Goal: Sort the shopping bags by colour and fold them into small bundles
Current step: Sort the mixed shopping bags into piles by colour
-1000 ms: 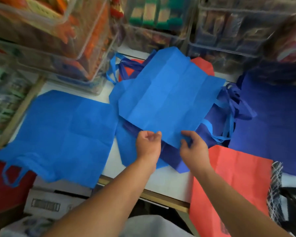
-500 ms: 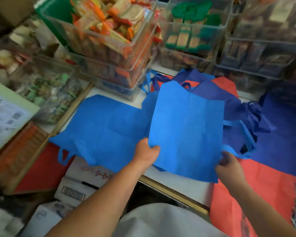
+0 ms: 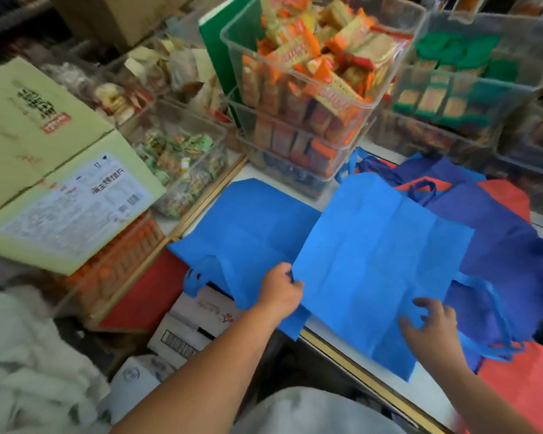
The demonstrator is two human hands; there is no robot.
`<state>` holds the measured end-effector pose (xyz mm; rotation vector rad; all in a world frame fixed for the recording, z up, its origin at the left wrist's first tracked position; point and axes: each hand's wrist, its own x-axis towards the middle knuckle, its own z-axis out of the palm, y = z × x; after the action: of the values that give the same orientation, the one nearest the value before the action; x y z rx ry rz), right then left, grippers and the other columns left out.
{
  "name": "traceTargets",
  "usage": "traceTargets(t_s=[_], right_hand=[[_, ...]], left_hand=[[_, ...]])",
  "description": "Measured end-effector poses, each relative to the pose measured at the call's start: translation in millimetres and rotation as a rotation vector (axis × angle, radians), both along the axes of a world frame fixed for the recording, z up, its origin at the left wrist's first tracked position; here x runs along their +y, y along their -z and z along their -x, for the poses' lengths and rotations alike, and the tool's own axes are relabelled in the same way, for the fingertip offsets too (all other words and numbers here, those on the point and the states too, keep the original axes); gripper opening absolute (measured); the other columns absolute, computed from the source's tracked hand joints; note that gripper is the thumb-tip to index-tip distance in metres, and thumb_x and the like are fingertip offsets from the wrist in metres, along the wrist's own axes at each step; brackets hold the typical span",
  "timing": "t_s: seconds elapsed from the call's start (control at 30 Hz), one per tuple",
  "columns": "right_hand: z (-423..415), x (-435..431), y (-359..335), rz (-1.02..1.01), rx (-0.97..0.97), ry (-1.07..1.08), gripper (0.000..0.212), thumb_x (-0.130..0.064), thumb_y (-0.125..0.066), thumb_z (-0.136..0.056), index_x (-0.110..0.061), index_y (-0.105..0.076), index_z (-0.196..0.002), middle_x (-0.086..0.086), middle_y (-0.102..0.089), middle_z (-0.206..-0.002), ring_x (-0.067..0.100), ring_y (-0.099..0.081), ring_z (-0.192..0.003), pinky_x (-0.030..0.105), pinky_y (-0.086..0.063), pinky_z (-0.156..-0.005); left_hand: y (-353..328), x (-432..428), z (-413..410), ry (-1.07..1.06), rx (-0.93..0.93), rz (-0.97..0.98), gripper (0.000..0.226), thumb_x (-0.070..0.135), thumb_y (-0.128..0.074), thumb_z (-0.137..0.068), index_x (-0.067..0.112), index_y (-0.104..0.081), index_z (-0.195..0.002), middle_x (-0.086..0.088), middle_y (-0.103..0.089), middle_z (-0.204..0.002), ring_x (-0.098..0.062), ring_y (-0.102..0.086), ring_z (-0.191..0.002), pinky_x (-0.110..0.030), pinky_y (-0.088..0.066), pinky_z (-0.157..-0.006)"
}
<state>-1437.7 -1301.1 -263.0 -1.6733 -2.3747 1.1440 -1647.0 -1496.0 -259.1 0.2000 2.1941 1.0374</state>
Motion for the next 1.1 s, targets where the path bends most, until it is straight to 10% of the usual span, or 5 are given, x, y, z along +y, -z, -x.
traceTargets(t_s=[0.17,0.4,0.63,0.83,1.1], right_hand=[[20.4,-22.1,10.9,0.112,-0.054,-0.113,0.045,-0.023,-0.073,-0.091,-0.017,-0.060,-0.134,0.012,-0.057,-0.134,0.032,-0.058,-0.121,0.041,-0.046,-0.104],[85.4,-49.4,12.7,0.243,0.026,-0.395,0.042,-0.030,-0.070,-0.094,-0.030,-0.061,-0.136,-0.004,-0.060,-0.132,0.015,-0.055,-0.126,0.032,-0.043,-0.105],[102.1,-52.6,38.7,0.091,-0.447,-0.730,0.068,-0.066,-0.057,-0.092,-0.044,-0.036,-0.153,-0.004,-0.023,-0.166,0.023,-0.018,-0.154,0.045,-0.026,-0.122],[128.8,-79.8,33.8,-0.177,-0.426,-1.022,0.091,-0.087,-0.007,-0.074,-0.051,-0.019,-0.157,0.000,-0.001,-0.172,0.029,0.001,-0.158,0.047,-0.011,-0.124],[170.5,-111.6,59.1,0.024,-0.462,-1.128,0.095,-0.099,-0.010,-0.071,-0.057,-0.014,-0.155,-0.016,0.004,-0.170,0.023,0.007,-0.158,0.047,-0.014,-0.126]], left_hand=[[-7.0,-26.5,29.3,0.012,0.154,0.017,0.003,0.013,-0.055,-0.096,0.015,-0.056,-0.094,0.001,-0.054,-0.071,-0.019,-0.053,-0.065,-0.032,-0.040,-0.059],[-40.9,-68.7,141.3,-0.274,0.433,0.163,0.052,0.013,-0.056,-0.102,0.009,-0.040,-0.151,-0.010,-0.038,-0.153,-0.030,-0.049,-0.131,-0.039,-0.047,-0.097],[19.6,-122.7,91.5,0.221,0.390,0.473,0.034,0.042,-0.062,-0.095,0.010,-0.063,-0.105,-0.011,-0.065,-0.112,-0.032,-0.059,-0.112,-0.041,-0.050,-0.090],[53.7,-155.4,55.7,-0.138,0.143,0.369,0.047,0.043,-0.043,-0.106,0.007,-0.052,-0.076,-0.012,-0.057,-0.076,-0.031,-0.056,-0.073,-0.038,-0.043,-0.063],[48.5,-160.4,92.2,-0.488,0.372,0.319,0.068,0.067,-0.059,-0.089,0.013,-0.053,-0.129,-0.006,-0.051,-0.129,-0.026,-0.048,-0.122,-0.045,-0.047,-0.099]])
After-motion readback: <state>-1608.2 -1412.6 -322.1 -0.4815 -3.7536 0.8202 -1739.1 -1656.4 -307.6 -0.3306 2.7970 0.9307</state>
